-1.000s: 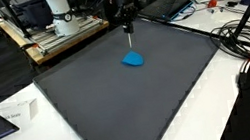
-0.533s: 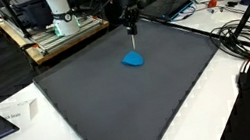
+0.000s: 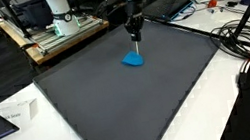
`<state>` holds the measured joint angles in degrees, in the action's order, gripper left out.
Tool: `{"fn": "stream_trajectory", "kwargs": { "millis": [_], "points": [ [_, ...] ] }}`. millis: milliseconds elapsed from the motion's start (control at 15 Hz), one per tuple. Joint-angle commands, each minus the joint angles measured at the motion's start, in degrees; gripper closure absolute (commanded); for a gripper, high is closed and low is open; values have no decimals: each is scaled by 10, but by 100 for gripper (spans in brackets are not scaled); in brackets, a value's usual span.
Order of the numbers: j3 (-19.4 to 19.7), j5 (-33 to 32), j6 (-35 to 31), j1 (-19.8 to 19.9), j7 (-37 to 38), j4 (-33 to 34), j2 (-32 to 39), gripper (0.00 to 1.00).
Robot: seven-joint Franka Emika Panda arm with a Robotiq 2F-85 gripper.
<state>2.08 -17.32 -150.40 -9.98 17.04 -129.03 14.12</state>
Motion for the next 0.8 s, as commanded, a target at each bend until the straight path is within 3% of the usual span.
{"fn": "stream_trajectory", "kwargs": {
  "millis": [0,733],
  "points": [
    [8,-24,15,-9,26,37,43,97],
    [10,-10,53,-16,13,101,122,97]
  ]
}}
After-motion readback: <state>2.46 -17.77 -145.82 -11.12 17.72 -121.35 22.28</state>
